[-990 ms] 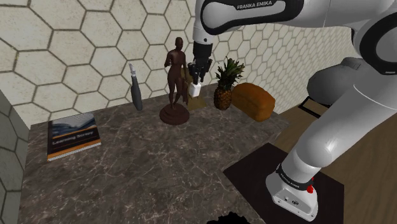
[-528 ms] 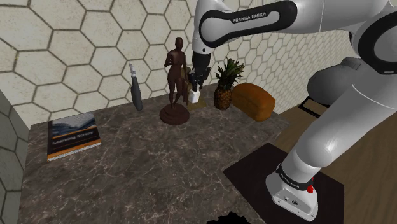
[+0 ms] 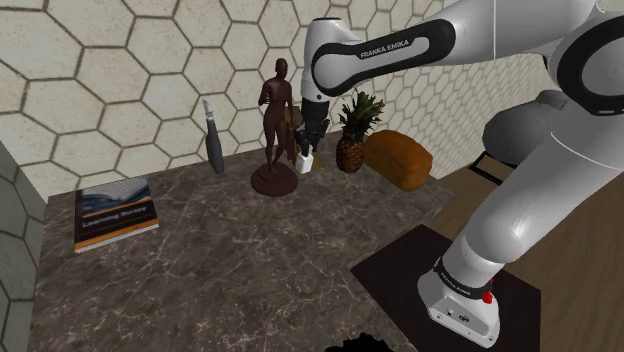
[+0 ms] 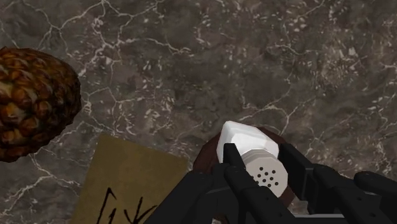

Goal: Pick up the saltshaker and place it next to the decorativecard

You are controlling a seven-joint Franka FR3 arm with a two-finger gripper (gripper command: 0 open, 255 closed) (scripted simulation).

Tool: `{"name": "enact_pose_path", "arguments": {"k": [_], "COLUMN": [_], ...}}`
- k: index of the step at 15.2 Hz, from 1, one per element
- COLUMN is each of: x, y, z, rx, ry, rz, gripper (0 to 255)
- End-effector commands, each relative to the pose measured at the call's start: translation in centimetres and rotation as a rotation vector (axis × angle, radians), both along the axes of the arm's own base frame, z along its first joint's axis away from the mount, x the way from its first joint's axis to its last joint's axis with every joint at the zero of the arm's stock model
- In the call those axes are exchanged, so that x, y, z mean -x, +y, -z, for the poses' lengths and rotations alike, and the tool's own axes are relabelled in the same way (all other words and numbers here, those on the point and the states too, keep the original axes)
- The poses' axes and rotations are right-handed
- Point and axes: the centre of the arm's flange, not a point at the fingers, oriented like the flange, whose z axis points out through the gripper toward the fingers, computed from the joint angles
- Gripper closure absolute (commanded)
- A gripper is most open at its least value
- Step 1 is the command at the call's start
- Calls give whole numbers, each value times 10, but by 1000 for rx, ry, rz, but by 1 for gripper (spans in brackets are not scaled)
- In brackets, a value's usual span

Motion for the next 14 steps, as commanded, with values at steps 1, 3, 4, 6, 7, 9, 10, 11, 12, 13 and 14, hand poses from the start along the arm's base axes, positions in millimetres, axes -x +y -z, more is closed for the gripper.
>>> {"name": "enact_pose_path", "arguments": {"k": [1,3,4,6,7,9,10,11,12,13,14], "x": [-1,-1,-1,-1,-1,-1,-1,-1,-1,-1,-1], "y": [0,0,0,0,0,0,0,0,0,0,0], "z": [11,21,26,37,42,53,58,63,69,74,74], "rx": [0,0,0,0,0,0,0,0,0,0,0], "ry": [-1,-1,-1,-1,-1,-1,-1,-1,-1,-1,-1], "rz": [0,0,0,0,0,0,0,0,0,0,0], "gripper": [255,255,255,255,255,255,255,255,255,255,255]}}
